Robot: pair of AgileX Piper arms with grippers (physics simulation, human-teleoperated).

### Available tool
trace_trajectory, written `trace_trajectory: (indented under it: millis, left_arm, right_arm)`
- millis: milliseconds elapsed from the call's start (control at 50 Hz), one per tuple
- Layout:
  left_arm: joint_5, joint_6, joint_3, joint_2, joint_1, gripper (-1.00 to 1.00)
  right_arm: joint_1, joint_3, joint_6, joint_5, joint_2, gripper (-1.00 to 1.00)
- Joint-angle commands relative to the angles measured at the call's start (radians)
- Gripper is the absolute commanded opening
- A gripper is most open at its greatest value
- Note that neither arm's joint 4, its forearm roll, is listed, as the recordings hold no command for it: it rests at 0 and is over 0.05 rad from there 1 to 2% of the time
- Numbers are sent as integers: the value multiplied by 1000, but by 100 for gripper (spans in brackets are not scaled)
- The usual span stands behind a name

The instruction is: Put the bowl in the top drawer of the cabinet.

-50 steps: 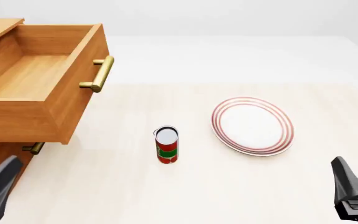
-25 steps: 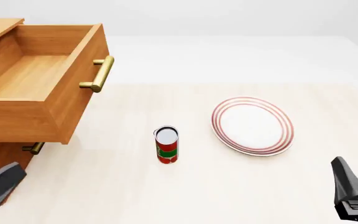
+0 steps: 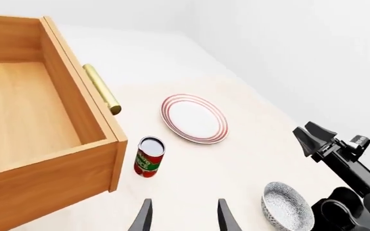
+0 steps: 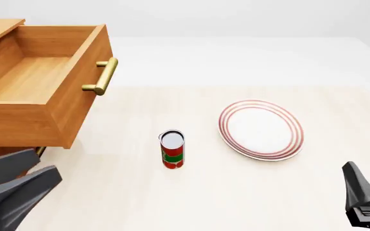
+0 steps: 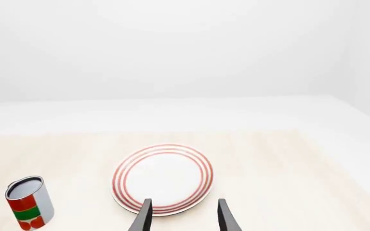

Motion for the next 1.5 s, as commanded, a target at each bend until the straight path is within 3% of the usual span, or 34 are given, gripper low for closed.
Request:
trace_trajectory:
  millis: [20, 480, 620, 1500]
  left_arm:
    - [-69, -14, -3, 104, -83, 100]
    - [-246, -48, -24, 370, -218, 100]
    - [-275, -104, -19, 433, -251, 100]
    - [-503, -269, -45, 780, -364, 100]
  right_arm:
    - [0, 0, 0, 0, 0, 100]
    - [0, 0, 0, 0, 0, 100]
    - [0, 0, 0, 0, 0, 100]
    - [0, 0, 0, 0, 0, 100]
